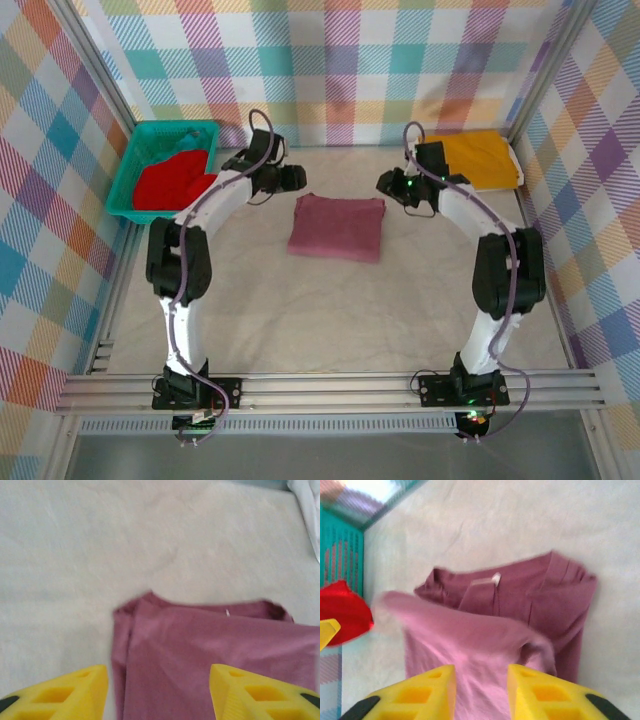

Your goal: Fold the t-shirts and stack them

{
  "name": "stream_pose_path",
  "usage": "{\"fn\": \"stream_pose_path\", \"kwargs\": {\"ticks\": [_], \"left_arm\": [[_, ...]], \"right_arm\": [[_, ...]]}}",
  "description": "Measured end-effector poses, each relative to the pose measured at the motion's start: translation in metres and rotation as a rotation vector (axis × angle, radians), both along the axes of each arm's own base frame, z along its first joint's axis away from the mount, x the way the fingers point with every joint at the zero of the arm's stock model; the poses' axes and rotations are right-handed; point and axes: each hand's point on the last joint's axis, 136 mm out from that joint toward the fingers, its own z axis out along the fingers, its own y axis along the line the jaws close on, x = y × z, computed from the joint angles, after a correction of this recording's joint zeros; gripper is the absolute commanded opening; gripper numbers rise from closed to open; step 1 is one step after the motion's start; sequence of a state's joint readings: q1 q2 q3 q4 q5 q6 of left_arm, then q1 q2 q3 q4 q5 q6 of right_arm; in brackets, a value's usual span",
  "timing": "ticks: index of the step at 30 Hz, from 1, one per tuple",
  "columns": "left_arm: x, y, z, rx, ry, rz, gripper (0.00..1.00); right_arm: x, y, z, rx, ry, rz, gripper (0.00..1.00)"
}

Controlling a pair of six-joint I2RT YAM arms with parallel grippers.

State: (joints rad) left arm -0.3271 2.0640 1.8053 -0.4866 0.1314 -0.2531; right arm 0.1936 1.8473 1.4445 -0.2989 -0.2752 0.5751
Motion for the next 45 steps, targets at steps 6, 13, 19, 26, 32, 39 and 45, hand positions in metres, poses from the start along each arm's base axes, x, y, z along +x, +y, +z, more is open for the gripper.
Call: {"fn": "stream_pose_path", "kwargs": {"ticks": [6, 13, 19, 26, 32, 39, 45], "left_arm": [[-0.005, 0.006, 0.002, 0.01, -0.005, 0.01, 0.52], [-0.093, -0.02, -0.026, 0.003, 0.042, -0.059, 0.45], [-0.107, -0.035, -0.072, 0.003, 0.071, -0.078, 0.39], [-0.116, -0.018, -0.13, 0.029, 0.123, -0.003, 0.38], [-0.126, -0.014, -0.128, -0.034, 0.06, 0.045, 0.38], [-0.169, -0.01, -0.128, -0.03, 0.068, 0.066, 0.38], [-0.198, -0.003, -0.118, 0.008, 0.097, 0.073, 0.4]], "right_arm": [[0.004, -0.017, 0.009, 0.016, -0.01, -0.029, 0.36], [-0.062, 0.038, 0.002, 0.045, 0.022, 0.173, 0.12], [-0.067, 0.064, -0.049, 0.069, 0.121, 0.25, 0.07], [-0.036, 0.058, -0.126, 0.065, 0.249, 0.203, 0.04], [-0.041, 0.06, -0.135, 0.081, 0.259, 0.199, 0.02], [-0.105, 0.065, -0.134, 0.068, 0.303, 0.229, 0.04], [-0.133, 0.069, -0.101, 0.058, 0.292, 0.249, 0.17]]}}
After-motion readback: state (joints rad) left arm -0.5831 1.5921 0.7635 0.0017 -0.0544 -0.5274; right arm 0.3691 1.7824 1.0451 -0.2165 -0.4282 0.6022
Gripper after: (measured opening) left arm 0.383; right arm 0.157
